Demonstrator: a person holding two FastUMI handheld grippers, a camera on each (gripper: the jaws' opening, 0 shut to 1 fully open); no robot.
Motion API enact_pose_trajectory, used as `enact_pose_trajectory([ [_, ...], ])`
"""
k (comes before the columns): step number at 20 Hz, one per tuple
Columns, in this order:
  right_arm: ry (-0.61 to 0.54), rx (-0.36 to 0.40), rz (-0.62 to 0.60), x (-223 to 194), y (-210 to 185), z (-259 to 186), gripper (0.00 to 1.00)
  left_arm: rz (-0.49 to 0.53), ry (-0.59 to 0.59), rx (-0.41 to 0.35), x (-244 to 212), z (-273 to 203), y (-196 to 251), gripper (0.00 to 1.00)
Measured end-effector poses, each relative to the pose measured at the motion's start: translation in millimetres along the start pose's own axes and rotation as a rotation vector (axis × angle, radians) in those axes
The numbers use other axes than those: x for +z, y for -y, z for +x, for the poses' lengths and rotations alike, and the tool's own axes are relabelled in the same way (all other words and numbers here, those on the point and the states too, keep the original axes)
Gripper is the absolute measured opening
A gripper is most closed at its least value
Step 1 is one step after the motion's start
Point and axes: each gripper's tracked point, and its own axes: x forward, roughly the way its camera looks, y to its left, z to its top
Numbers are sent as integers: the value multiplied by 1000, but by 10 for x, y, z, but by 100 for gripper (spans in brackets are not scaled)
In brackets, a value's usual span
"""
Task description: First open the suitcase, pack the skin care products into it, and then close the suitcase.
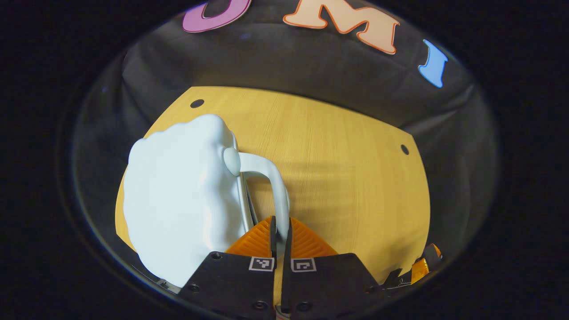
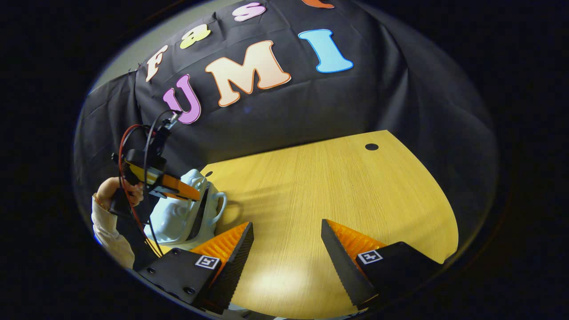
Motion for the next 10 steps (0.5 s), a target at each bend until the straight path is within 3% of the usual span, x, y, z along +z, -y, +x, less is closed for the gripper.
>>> enact_pose_trajectory([
  [7,-13,20,3,-44,105,99,97,101,-42,109,-19,239,154,3],
  [10,-6,24,18,2,121,135,95,119,-28,87,40,197,232,13],
])
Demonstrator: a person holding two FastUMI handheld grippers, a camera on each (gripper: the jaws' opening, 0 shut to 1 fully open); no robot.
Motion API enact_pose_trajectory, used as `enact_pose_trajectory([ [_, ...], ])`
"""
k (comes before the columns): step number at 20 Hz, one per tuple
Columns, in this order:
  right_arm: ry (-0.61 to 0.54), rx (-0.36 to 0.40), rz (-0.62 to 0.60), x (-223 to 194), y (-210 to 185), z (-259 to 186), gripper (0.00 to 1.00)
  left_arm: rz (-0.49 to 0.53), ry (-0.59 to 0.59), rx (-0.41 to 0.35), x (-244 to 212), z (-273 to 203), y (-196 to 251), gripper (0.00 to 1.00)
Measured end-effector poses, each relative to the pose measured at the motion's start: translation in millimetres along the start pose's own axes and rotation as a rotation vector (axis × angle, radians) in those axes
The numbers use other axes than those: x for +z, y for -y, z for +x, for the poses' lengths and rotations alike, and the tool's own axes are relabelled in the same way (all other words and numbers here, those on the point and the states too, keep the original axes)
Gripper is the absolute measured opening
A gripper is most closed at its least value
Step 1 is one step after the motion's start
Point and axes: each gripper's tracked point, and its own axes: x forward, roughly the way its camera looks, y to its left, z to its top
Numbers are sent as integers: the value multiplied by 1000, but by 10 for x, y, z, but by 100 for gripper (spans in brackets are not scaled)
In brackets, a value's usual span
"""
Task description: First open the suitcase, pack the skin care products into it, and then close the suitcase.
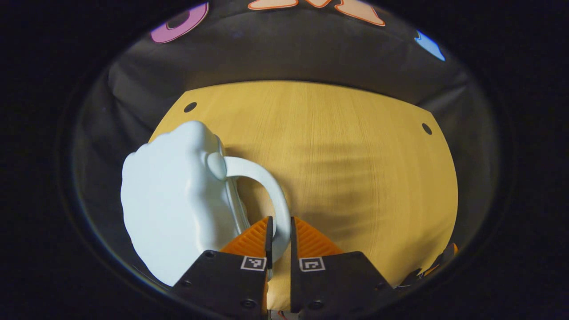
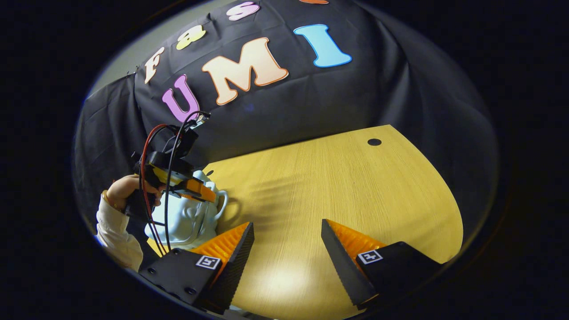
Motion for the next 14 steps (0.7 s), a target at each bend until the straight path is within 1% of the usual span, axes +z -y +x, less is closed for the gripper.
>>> enact_pose_trajectory([
  [1,4,3,4,21,-5,5,95,12,15,-21,55,-54,23,16],
  [2,11,6,8,57,-24,6,95,33,36,-28,83,-122,30,15],
  [3,20,7,9,100,-47,2,95,65,67,-37,109,-248,40,19],
  [4,31,10,9,148,-74,-4,96,99,100,-24,147,-355,20,31],
  [6,56,21,4,258,-159,-40,95,147,183,-10,249,-602,91,67],
  [7,68,30,-2,318,-200,-59,95,173,229,-9,294,-759,86,77],
  [9,93,45,-25,444,-283,-106,96,216,333,29,397,-1120,52,81],
  [11,138,54,-49,645,-366,-204,96,244,471,60,531,-1532,22,81],
  [12,168,52,-67,763,-404,-265,96,237,556,55,599,-1756,52,82],
  [14,234,44,-110,973,-476,-388,96,197,667,10,620,-2077,154,83],
])
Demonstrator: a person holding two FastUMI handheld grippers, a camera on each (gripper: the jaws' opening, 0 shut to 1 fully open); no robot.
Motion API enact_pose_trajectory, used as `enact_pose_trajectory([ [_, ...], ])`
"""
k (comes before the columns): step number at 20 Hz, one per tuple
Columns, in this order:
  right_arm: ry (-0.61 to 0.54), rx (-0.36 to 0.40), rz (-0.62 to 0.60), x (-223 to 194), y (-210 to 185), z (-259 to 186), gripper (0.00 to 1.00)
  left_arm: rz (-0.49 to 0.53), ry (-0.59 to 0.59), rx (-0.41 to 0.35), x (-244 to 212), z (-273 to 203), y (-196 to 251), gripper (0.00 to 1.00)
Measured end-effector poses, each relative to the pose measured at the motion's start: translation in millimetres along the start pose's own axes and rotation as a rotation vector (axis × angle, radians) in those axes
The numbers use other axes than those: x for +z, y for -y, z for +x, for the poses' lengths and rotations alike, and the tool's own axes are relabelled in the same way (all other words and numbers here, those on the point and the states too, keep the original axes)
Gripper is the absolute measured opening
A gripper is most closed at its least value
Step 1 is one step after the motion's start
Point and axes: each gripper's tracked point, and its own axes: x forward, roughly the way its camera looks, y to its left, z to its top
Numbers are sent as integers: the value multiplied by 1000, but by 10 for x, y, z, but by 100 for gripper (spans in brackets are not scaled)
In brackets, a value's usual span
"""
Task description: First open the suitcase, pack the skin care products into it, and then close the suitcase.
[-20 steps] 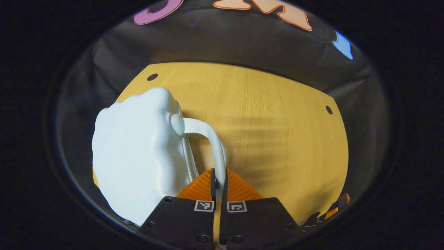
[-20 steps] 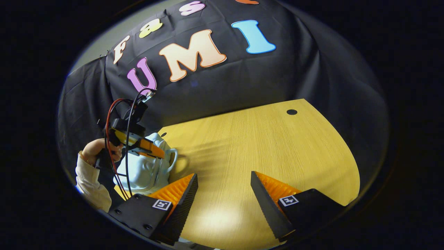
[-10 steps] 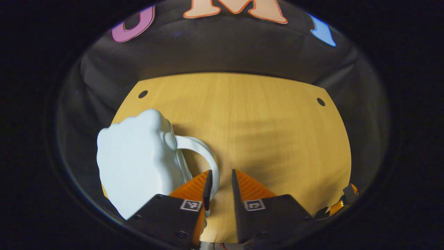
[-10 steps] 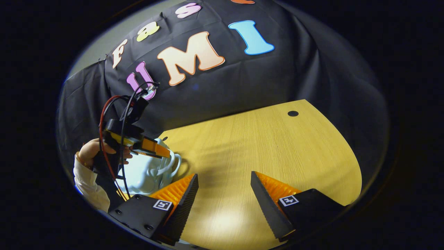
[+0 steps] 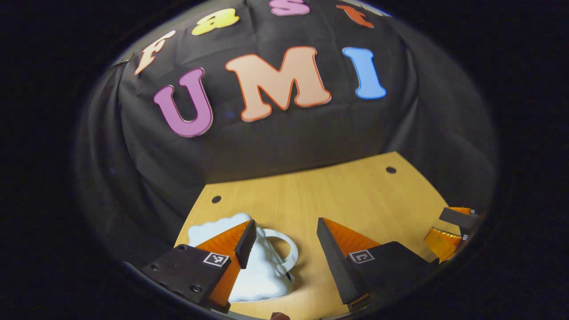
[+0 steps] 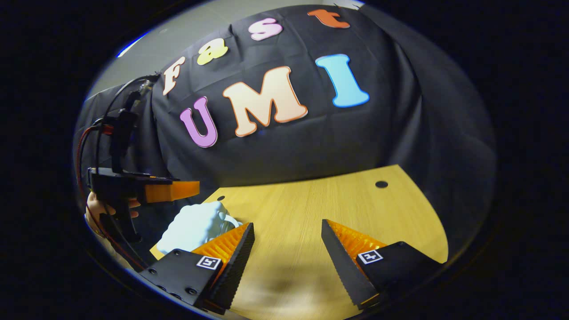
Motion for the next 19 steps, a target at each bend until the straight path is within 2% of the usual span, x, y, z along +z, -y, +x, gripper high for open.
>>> enact_pose_trajectory([
  [4,125,2,-62,472,-152,-168,96,-147,145,-71,261,-397,157,88],
  [7,210,-3,-108,731,-275,-338,96,-195,204,-46,307,-570,58,94],
  [10,281,-10,-147,926,-365,-523,95,-227,250,-9,300,-745,-81,94],
  [11,288,-13,-155,921,-388,-566,96,-237,256,0,250,-813,-105,93],
  [12,287,-16,-162,908,-401,-607,92,-240,253,3,221,-848,-136,92],
  [13,289,-20,-172,901,-416,-655,97,-246,255,6,210,-878,-161,93],
  [14,295,-29,-183,900,-418,-708,92,-253,268,3,221,-900,-164,93],
  [15,300,-36,-194,908,-419,-747,97,-256,274,-1,223,-939,-164,93],
  [19,313,-53,-195,935,-493,-890,98,-260,294,-25,228,-1043,-178,95],
])
